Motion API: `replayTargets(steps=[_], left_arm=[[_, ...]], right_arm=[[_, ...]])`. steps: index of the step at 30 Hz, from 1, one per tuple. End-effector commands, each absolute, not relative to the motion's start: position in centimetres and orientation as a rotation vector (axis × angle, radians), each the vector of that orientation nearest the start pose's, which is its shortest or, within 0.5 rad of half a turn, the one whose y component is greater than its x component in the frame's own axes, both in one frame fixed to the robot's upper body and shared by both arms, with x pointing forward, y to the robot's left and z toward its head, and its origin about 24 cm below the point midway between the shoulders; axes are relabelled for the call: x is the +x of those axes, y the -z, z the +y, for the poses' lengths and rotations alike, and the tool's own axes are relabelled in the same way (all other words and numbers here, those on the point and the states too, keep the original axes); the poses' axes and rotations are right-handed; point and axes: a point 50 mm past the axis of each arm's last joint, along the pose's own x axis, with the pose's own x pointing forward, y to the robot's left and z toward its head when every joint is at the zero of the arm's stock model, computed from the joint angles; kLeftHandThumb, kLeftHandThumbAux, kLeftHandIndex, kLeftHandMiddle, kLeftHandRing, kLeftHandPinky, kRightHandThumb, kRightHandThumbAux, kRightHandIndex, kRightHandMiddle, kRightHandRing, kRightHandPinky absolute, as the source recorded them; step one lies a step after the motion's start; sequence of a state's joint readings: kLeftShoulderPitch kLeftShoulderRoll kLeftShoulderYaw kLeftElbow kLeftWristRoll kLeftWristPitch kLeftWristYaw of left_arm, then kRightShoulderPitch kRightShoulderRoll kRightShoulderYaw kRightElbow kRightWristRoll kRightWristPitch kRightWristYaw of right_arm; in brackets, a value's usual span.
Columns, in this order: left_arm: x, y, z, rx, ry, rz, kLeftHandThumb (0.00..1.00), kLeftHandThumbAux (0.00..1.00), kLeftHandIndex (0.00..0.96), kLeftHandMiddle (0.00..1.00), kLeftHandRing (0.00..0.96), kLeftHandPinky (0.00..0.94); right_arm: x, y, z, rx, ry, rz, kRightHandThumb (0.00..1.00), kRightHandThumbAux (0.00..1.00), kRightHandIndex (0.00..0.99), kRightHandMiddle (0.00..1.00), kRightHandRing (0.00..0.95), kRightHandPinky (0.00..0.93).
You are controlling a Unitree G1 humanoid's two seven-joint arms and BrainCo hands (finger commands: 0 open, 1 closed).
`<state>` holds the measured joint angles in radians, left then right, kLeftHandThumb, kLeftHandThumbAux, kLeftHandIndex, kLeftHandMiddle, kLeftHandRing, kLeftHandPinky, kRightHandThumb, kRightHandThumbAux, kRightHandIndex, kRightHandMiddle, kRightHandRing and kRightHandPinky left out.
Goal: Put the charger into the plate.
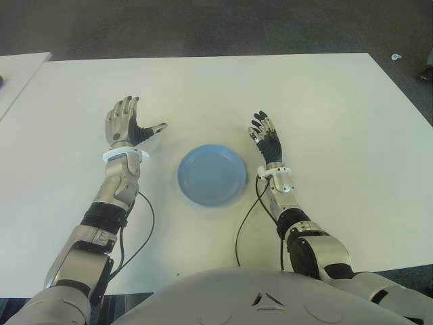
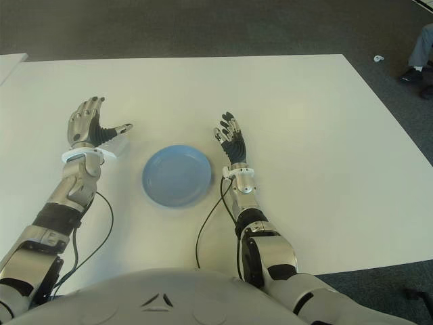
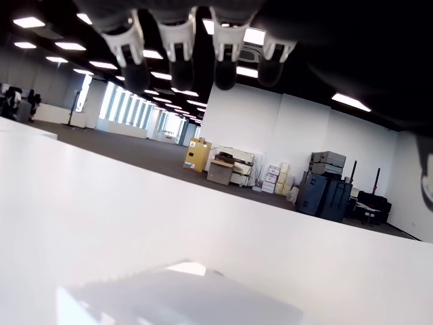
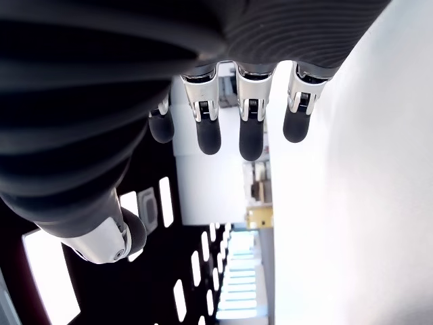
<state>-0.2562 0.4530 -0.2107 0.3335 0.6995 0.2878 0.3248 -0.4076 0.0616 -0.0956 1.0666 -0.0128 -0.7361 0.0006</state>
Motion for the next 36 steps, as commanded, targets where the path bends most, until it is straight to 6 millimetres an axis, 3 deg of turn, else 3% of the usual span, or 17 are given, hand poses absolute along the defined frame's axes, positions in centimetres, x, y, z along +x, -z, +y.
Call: replayTargets(steps=[1, 3, 7, 16, 36], left_arm=[[29.4, -3.7, 22.8, 0.999, -0.194, 0.23, 0.02, 0.385, 0.0, 0.0, 0.0, 0.006], [29.4, -3.6, 22.6, 0.893, -0.171, 0.261, 0.03, 0.378, 0.0, 0.0, 0.0, 0.009], [29.3, -2.8, 21.7, 0.753, -0.137, 0.344, 0.163, 0.332, 0.0, 0.0, 0.0, 0.003], [28.9, -1.3, 21.1, 0.865, -0.151, 0.45, 0.261, 0.261, 0.0, 0.0, 0.0, 0.01], [29.2, 0.4, 21.1, 0.931, -0.193, 0.549, 0.299, 0.234, 0.0, 0.0, 0.0, 0.0]], right_arm=[[25.1, 6.8, -12.4, 0.063, -0.019, 0.214, 0.206, 0.644, 0.021, 0.121, 0.112, 0.105], [25.2, 6.8, -12.4, 0.062, -0.017, 0.215, 0.206, 0.644, 0.02, 0.12, 0.111, 0.103], [25.2, 6.7, -12.4, 0.06, -0.011, 0.212, 0.212, 0.655, 0.024, 0.121, 0.106, 0.093], [25.1, 6.7, -12.5, 0.063, -0.008, 0.202, 0.218, 0.662, 0.034, 0.127, 0.115, 0.118], [25.0, 6.6, -12.8, 0.062, -0.024, 0.184, 0.223, 0.665, 0.039, 0.147, 0.141, 0.131]])
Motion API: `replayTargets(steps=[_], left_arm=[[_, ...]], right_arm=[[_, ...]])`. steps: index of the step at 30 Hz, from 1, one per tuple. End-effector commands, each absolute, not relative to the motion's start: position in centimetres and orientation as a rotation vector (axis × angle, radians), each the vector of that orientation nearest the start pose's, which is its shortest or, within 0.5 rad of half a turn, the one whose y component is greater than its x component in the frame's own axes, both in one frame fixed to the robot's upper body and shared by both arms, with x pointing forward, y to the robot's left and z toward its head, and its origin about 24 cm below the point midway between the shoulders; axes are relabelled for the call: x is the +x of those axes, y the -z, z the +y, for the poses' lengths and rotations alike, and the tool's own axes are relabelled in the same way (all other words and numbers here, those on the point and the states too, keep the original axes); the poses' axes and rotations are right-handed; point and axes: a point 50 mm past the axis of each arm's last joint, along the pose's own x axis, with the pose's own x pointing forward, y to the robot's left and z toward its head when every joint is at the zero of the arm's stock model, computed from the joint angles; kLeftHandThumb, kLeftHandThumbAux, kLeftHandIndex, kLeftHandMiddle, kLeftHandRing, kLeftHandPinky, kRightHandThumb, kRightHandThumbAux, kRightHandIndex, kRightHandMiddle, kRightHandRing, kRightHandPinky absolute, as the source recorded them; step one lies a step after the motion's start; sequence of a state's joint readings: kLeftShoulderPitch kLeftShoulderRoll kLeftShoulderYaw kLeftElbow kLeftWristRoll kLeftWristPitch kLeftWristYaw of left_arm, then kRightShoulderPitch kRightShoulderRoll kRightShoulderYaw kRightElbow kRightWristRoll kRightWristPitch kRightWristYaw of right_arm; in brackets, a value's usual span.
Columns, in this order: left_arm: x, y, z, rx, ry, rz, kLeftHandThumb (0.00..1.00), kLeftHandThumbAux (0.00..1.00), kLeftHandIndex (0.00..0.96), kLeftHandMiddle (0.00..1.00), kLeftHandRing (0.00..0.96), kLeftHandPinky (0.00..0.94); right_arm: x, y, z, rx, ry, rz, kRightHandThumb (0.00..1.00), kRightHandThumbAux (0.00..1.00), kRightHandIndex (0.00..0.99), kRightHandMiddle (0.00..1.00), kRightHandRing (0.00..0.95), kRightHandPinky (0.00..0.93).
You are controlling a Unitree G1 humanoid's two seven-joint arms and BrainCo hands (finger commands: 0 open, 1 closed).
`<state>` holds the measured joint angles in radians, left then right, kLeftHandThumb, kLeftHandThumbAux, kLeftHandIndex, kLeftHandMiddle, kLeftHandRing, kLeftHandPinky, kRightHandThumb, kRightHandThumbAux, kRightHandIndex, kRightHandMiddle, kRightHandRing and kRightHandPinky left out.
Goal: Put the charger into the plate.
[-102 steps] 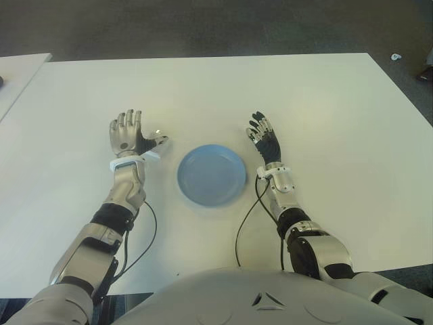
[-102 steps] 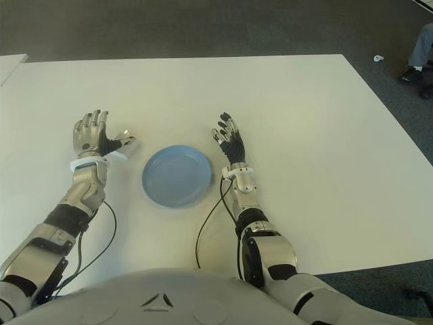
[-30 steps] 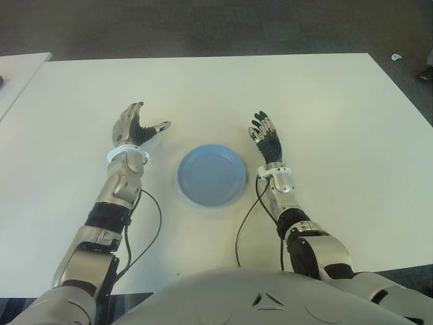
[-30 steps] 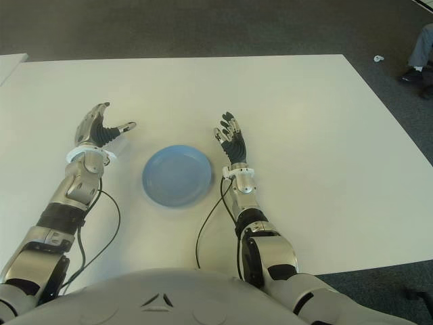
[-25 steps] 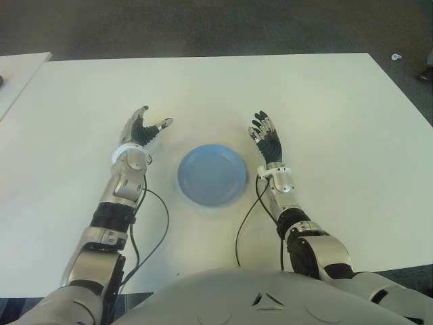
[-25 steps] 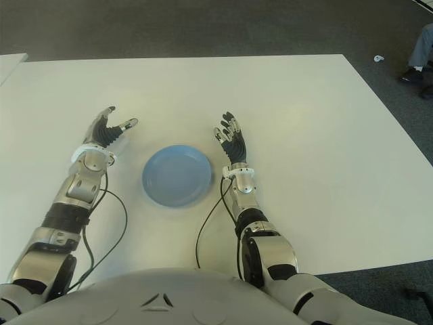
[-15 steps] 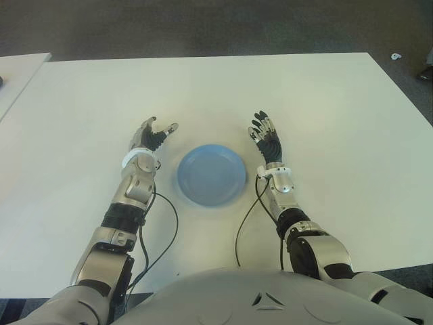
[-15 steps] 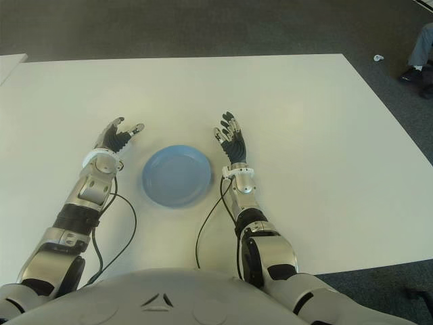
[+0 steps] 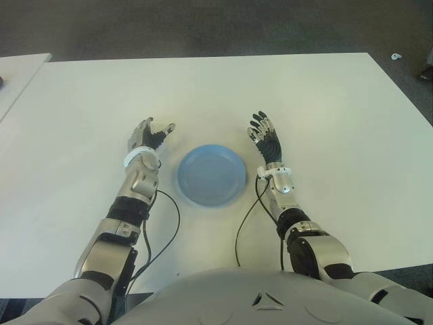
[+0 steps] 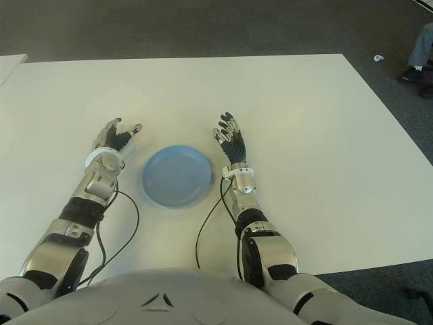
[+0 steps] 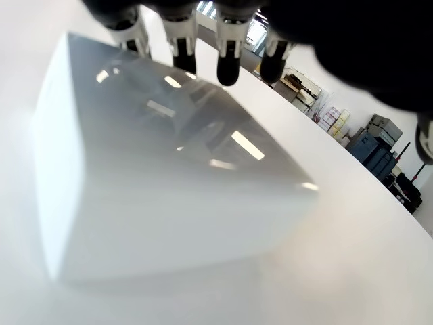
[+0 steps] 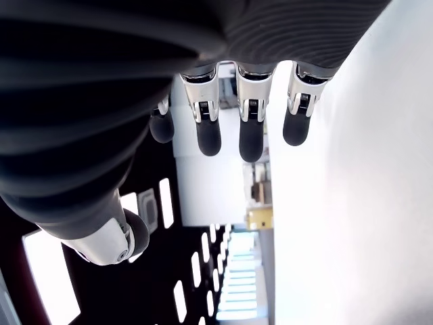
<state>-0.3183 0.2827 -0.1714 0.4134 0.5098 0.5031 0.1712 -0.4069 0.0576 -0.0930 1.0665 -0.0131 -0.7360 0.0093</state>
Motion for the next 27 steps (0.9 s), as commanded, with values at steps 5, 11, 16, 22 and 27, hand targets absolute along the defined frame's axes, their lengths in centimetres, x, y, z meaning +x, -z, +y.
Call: replayTargets(steps=[5, 11, 16, 22, 27], left_arm=[[29.2, 0.68, 21.09, 0.955, -0.202, 0.556, 0.296, 0.226, 0.0, 0.0, 0.0, 0.0], [29.13, 0.8, 21.19, 1.037, -0.209, 0.537, 0.292, 0.217, 0.0, 0.0, 0.0, 0.0], [29.06, 0.69, 21.26, 1.152, -0.211, 0.496, 0.279, 0.213, 0.0, 0.0, 0.0, 0.0], [29.02, 0.42, 21.29, 1.266, -0.196, 0.432, 0.247, 0.217, 0.0, 0.0, 0.0, 0.0], [28.94, 0.13, 21.26, 1.37, -0.174, 0.376, 0.207, 0.208, 0.0, 0.0, 0.0, 0.0]], right_arm=[[25.0, 6.55, -12.83, 0.061, -0.027, 0.181, 0.22, 0.663, 0.04, 0.147, 0.139, 0.127], [24.98, 6.57, -12.87, 0.059, -0.03, 0.182, 0.213, 0.655, 0.04, 0.143, 0.134, 0.118], [24.98, 6.61, -12.88, 0.058, -0.031, 0.185, 0.211, 0.65, 0.041, 0.141, 0.131, 0.117], [25.01, 6.59, -12.84, 0.055, -0.036, 0.184, 0.21, 0.647, 0.04, 0.14, 0.13, 0.111], [25.02, 6.59, -12.79, 0.051, -0.04, 0.185, 0.211, 0.65, 0.037, 0.139, 0.124, 0.096]])
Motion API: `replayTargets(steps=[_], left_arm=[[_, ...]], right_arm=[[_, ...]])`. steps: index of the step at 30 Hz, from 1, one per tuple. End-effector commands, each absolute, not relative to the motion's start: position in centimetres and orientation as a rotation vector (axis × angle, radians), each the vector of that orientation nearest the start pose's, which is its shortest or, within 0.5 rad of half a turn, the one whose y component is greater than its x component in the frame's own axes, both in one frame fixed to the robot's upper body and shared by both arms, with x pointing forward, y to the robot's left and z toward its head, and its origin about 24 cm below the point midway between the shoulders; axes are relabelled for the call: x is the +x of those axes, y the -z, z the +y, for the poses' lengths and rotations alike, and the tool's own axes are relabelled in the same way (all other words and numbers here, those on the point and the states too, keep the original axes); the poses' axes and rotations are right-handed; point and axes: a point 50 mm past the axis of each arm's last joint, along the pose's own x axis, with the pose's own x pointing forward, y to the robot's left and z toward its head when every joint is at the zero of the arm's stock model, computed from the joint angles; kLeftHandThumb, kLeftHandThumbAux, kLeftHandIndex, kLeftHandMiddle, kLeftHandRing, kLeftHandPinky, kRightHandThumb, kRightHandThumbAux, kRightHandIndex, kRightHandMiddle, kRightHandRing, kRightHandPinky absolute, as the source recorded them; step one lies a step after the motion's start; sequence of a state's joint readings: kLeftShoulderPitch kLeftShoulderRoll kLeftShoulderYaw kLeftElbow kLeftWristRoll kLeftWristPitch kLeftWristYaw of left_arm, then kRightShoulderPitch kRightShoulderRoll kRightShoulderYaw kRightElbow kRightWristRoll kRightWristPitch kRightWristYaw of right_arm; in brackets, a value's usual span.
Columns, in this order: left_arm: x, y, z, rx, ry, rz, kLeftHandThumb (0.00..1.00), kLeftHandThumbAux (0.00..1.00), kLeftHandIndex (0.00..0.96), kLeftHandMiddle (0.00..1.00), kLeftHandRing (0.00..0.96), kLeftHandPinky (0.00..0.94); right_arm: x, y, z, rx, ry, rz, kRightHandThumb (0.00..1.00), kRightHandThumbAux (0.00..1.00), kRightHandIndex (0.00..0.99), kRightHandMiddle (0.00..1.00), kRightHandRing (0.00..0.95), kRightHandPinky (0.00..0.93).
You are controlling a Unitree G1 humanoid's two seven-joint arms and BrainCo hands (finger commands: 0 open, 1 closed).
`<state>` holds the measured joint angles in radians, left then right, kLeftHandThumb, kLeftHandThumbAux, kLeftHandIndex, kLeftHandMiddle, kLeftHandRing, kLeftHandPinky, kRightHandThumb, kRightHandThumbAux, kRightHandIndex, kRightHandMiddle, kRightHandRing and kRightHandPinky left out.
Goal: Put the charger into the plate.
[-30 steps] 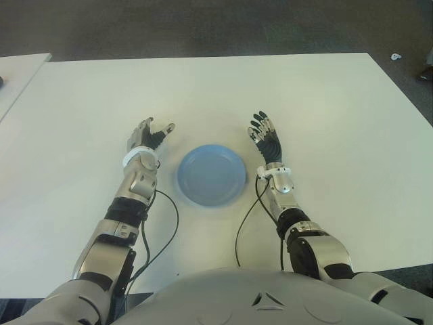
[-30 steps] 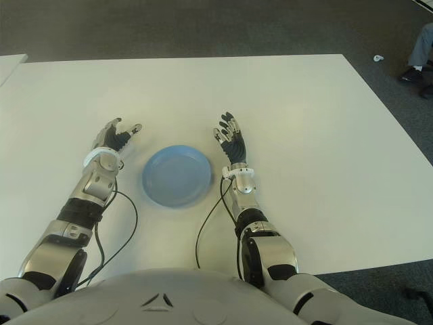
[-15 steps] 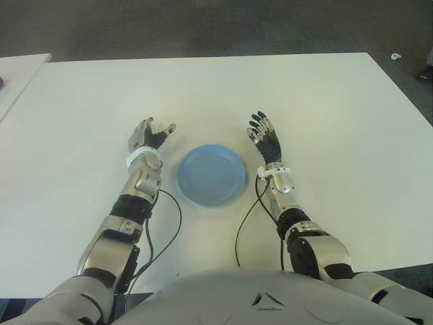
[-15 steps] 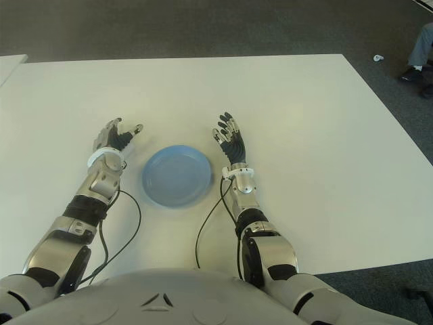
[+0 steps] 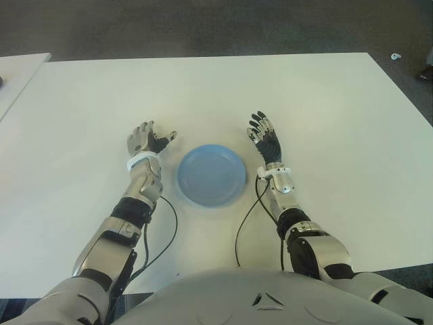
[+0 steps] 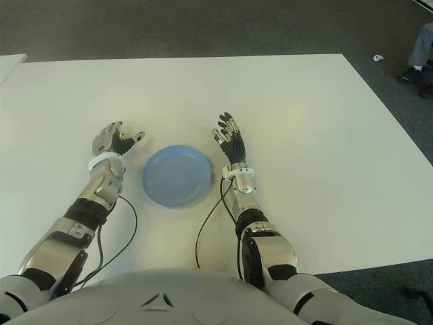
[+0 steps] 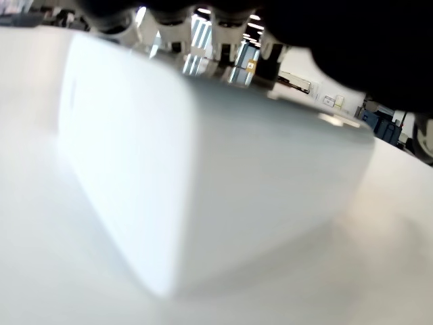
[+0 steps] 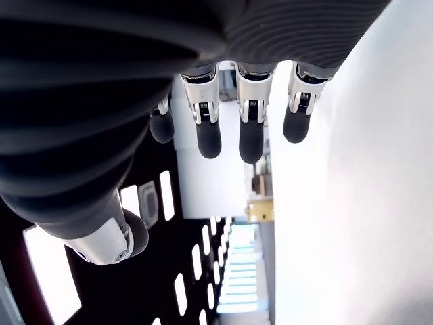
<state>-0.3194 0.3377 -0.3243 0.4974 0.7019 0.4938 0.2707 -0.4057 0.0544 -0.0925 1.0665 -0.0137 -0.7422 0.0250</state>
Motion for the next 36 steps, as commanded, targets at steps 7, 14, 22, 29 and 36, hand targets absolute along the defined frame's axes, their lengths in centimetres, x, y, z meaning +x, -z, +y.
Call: replayTargets(steps=[7, 14, 22, 29, 36], left_arm=[[28.9, -0.3, 21.2, 1.424, -0.167, 0.33, 0.191, 0.199, 0.0, 0.0, 0.0, 0.0], [28.7, -0.6, 21.3, 1.436, -0.161, 0.299, 0.196, 0.199, 0.0, 0.0, 0.0, 0.0], [28.4, -1.1, 21.4, 1.444, -0.141, 0.246, 0.192, 0.19, 0.0, 0.0, 0.0, 0.0], [28.2, -1.7, 21.7, 1.43, -0.132, 0.198, 0.193, 0.177, 0.0, 0.0, 0.0, 0.0], [28.0, -2.4, 22.0, 1.4, -0.121, 0.164, 0.201, 0.17, 0.0, 0.0, 0.0, 0.0]], right_arm=[[25.0, 6.6, -12.7, 0.052, -0.041, 0.184, 0.211, 0.651, 0.037, 0.143, 0.128, 0.102], [25.1, 6.6, -12.6, 0.051, -0.042, 0.184, 0.209, 0.648, 0.034, 0.148, 0.131, 0.1], [25.1, 6.5, -12.5, 0.048, -0.046, 0.179, 0.214, 0.641, 0.03, 0.148, 0.136, 0.117], [25.1, 6.5, -12.5, 0.046, -0.046, 0.177, 0.23, 0.64, 0.031, 0.158, 0.148, 0.123], [25.2, 6.4, -12.4, 0.046, -0.047, 0.174, 0.235, 0.642, 0.029, 0.165, 0.152, 0.122]])
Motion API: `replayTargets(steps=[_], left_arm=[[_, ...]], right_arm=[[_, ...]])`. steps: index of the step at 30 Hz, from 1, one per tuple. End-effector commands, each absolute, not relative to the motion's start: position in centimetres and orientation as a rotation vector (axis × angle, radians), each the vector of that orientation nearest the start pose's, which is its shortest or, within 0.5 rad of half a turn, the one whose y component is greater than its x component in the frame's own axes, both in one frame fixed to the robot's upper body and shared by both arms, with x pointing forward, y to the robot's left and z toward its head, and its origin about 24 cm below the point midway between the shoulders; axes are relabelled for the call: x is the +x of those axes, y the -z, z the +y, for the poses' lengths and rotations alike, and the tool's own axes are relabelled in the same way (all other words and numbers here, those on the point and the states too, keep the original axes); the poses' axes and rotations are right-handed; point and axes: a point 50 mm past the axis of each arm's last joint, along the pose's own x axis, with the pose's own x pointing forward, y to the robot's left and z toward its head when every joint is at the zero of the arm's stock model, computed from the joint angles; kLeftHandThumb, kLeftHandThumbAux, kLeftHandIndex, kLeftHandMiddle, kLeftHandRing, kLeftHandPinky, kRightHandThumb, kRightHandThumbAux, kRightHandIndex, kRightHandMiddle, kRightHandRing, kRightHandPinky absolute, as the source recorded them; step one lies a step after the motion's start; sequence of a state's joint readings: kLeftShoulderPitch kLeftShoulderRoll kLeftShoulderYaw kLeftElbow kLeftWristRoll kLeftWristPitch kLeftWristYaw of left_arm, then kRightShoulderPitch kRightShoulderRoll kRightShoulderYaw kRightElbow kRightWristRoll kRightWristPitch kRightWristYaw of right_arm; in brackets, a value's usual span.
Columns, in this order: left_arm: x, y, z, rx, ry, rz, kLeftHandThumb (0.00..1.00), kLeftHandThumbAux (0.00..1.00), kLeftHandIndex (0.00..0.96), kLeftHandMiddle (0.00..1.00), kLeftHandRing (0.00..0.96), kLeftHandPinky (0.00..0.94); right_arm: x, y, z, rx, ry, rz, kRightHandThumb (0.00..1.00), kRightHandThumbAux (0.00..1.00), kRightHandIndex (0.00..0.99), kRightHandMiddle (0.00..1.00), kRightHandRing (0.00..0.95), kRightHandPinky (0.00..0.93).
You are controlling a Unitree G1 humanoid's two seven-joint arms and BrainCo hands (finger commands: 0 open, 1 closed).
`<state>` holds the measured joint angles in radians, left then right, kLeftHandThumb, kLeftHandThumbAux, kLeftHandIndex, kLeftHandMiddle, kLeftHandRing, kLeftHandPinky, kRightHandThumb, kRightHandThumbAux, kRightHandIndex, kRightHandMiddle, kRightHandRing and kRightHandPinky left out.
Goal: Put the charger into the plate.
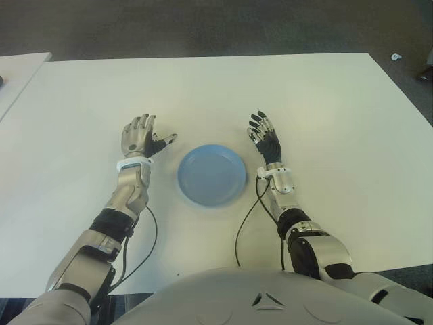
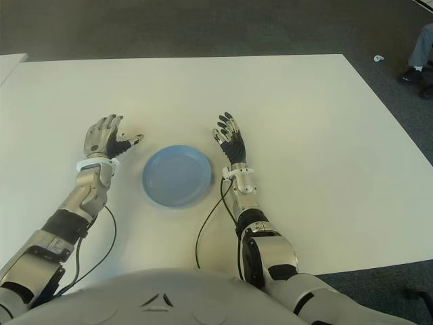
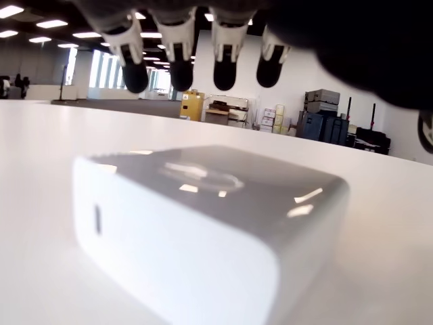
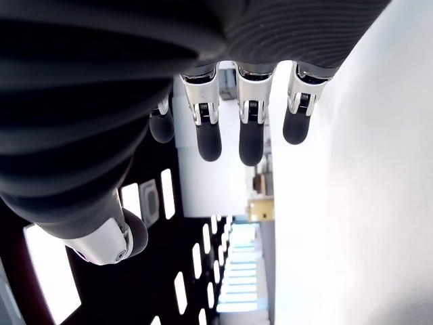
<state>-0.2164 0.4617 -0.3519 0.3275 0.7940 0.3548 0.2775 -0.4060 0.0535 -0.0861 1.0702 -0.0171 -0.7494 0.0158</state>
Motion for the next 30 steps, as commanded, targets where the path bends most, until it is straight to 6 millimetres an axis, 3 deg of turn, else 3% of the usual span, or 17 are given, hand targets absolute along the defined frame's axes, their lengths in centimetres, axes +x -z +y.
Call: replayTargets(steps=[1, 17, 30], left_arm=[[28.0, -2.5, 22.0, 1.397, -0.12, 0.16, 0.204, 0.168, 0.0, 0.0, 0.0, 0.0], [27.3, -3.6, 22.4, 1.352, -0.086, 0.147, 0.224, 0.168, 0.0, 0.0, 0.0, 0.0], [26.0, -3.1, 23.5, 1.364, -0.006, 0.24, 0.224, 0.168, 0.0, 0.0, 0.0, 0.0]], right_arm=[[25.2, 6.4, -12.4, 0.045, -0.047, 0.173, 0.236, 0.644, 0.029, 0.166, 0.153, 0.122], [25.2, 6.3, -12.3, 0.032, -0.048, 0.167, 0.229, 0.656, 0.038, 0.166, 0.146, 0.107], [25.2, 6.3, -12.2, 0.028, -0.049, 0.163, 0.227, 0.648, 0.044, 0.163, 0.146, 0.119]])
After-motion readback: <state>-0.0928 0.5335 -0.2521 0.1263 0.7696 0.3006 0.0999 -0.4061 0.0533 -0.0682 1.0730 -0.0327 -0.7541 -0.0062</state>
